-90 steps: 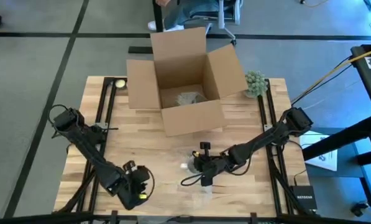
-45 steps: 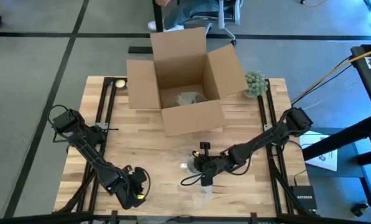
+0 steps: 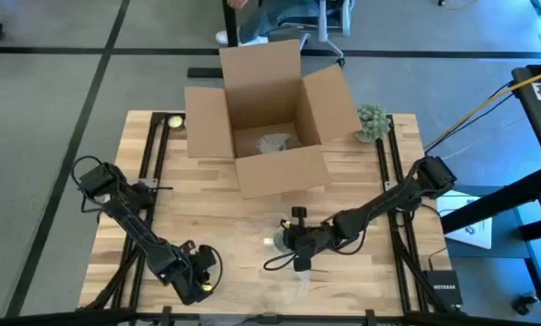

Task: Wrap mug
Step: Wrap the white patterned mug with the transparent bubble wrap

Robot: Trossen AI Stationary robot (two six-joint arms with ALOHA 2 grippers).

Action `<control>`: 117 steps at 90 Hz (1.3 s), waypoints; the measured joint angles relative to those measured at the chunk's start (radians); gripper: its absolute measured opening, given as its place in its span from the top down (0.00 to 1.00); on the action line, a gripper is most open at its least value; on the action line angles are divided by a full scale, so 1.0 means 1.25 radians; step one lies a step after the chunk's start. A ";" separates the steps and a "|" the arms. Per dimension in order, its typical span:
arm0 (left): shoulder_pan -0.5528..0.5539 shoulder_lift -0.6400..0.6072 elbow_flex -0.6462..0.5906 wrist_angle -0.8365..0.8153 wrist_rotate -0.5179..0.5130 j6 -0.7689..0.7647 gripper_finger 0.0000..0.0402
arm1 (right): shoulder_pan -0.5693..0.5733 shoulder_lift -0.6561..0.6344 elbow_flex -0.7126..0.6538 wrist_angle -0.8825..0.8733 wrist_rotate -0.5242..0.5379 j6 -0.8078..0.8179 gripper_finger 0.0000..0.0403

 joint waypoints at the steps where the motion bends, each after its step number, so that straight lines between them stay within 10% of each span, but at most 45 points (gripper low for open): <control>1: 0.000 0.000 0.000 0.000 0.000 0.000 0.78 | 0.000 0.000 0.000 0.000 0.000 0.000 1.00; 46: -0.002 0.000 0.000 0.019 0.000 0.000 0.77 | 0.000 0.000 0.000 -0.005 0.000 0.000 1.00; 82: -0.002 0.001 0.000 0.019 -0.005 0.041 0.56 | 0.000 0.000 0.000 -0.004 0.000 0.000 1.00; 117: 0.006 0.069 0.004 0.058 -0.005 0.090 0.68 | 0.000 0.000 0.000 -0.004 0.000 0.000 1.00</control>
